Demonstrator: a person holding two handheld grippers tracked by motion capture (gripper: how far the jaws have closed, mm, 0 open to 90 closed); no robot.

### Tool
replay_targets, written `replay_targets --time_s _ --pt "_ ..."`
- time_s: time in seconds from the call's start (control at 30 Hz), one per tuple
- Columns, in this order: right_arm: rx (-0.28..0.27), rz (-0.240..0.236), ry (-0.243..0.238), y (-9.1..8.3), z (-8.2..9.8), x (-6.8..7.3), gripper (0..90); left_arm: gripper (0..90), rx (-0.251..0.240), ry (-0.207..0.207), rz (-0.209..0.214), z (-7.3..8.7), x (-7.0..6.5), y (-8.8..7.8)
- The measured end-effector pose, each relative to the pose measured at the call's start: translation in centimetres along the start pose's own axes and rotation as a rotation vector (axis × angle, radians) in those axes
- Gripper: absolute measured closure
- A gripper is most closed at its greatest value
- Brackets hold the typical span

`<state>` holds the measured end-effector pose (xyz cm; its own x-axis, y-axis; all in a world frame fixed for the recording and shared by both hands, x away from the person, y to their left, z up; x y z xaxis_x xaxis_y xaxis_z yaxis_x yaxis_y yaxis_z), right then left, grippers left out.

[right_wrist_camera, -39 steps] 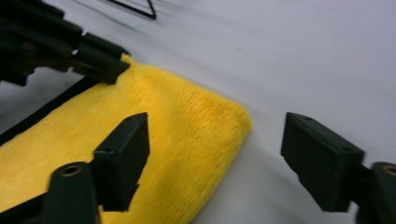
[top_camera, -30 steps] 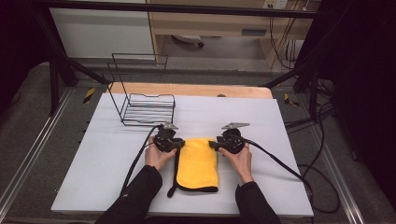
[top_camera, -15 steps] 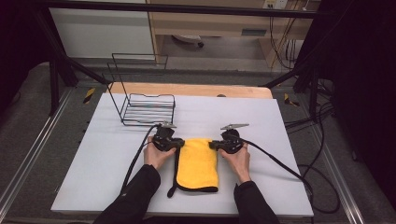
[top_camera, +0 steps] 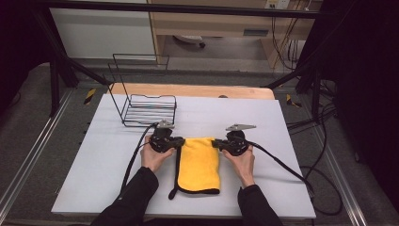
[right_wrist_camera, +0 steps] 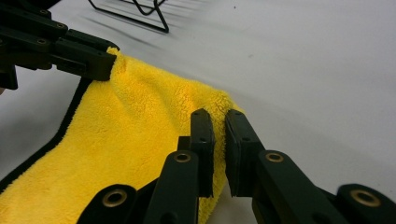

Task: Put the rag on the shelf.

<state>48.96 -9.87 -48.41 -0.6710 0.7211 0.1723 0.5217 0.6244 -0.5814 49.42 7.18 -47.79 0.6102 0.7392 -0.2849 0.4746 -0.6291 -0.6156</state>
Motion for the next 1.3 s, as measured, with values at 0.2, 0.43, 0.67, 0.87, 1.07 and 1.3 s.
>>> replay_targets --time_s 0.2,0.43,0.67,0.87,1.07,1.3 --pt "-0.059 0.006 -0.025 -1.4 -0.8 0.9 83.1 80.0 -0.043 0.03 0.002 -0.5 -0.8 -1.3" --pt "-0.125 0.012 -0.079 -3.3 -1.9 2.4 83.1 80.0 -0.095 0.037 0.011 -0.7 -1.5 -2.8" --pt "-0.163 0.028 -0.107 -4.5 -2.5 3.2 83.1 80.0 -0.145 0.059 0.014 -1.4 -2.6 -4.4" --pt "-0.204 0.037 -0.124 -5.7 -3.3 3.8 83.1 80.0 -0.197 0.083 0.011 -2.1 -3.4 -5.8" --pt "-0.242 0.041 -0.143 -6.7 -4.1 4.5 83.1 79.9 -0.237 0.1 0.009 -2.6 -3.9 -6.8" --pt "-0.278 0.046 -0.172 -7.8 -5.2 5.4 83.2 79.9 -0.282 0.11 0.018 -3.2 -4.5 -8.4"
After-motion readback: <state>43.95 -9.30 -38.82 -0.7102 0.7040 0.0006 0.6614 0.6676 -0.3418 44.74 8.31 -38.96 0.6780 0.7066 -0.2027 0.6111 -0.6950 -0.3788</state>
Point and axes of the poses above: each handheld gripper's, and its own axes: y roughly forward along the jaws, z roughly out of its underside, x roughly to its left, the point moved 9 cm from there along y, roughly forward along the jaws, and after that the axes turned 7 degrees about -y, right-handed, at the moved point
